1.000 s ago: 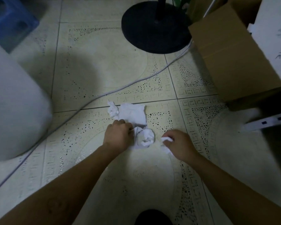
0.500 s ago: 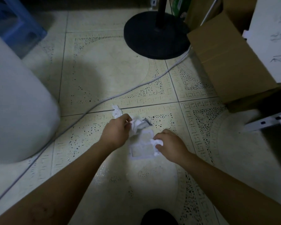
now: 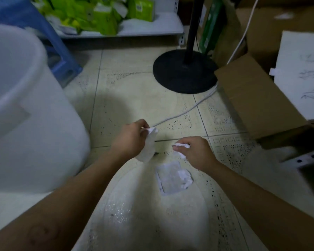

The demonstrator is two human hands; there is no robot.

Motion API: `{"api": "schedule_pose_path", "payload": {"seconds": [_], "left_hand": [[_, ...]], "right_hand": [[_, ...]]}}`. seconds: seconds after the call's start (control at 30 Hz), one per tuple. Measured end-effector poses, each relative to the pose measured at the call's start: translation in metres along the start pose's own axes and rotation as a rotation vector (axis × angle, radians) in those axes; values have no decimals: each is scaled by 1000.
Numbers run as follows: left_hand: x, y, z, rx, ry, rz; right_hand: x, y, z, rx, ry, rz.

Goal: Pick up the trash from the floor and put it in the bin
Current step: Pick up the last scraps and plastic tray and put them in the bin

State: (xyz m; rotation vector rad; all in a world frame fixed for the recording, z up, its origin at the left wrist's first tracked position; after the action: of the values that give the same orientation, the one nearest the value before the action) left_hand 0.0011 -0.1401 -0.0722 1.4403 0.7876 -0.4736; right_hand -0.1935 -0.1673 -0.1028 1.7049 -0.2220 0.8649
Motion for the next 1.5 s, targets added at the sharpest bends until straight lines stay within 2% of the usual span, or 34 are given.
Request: {"api": "schedule_pose_path", "payload": {"seconds": [0.23, 0.33, 0.47, 0.57, 0.73, 0.83, 0.93, 0.97, 1.03, 1.17, 1.33, 1.4, 1.5], "left_hand": [[-56, 101, 14, -57, -95, 110], [-78, 163, 15, -150, -117, 135], [-95, 243, 6, -244, -146, 187], [-83, 295, -10, -317, -123, 199], [-22, 379, -50, -455, 33, 251], [25, 405, -73, -515, 123, 259], [74, 382, -84, -316, 276, 360], [81, 373, -84, -260, 281, 392], [70, 363, -79, -261, 167, 401], [8, 342, -66, -293, -124, 345], [-57, 277, -47, -181, -336, 278], [-76, 235, -40, -114, -392, 273], [-77, 161, -33, 10, -359, 299]], "right_hand": [[88, 61, 39, 48, -36, -51], [145, 82, 59, 121, -103, 114], [255, 107, 77, 66, 102, 147], [329, 99, 79, 56, 281, 118], [410, 58, 81, -78, 404, 28], [441, 17, 80, -47, 484, -26], [446, -29, 74, 51, 554, -310], [442, -39, 72, 59, 576, -438], [434, -38, 72, 29, 591, -596], [407, 2, 79, -40, 533, -569], [364, 54, 79, -84, 528, -639], [321, 64, 73, -55, 479, -658], [237, 57, 60, 43, 372, -657]]}}
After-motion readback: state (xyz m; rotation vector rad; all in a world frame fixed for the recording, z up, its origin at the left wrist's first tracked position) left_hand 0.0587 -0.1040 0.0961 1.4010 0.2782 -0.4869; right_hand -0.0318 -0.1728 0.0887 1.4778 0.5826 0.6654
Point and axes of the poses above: each hand's wrist, its own z-axis towards the middle knuckle, its own y-axis out of the back of the hand, x = y × z, the point moved 9 cm from there along z, towards the middle knuckle, and after that the axes turned 13 degrees about -z, right-handed, at the moved point
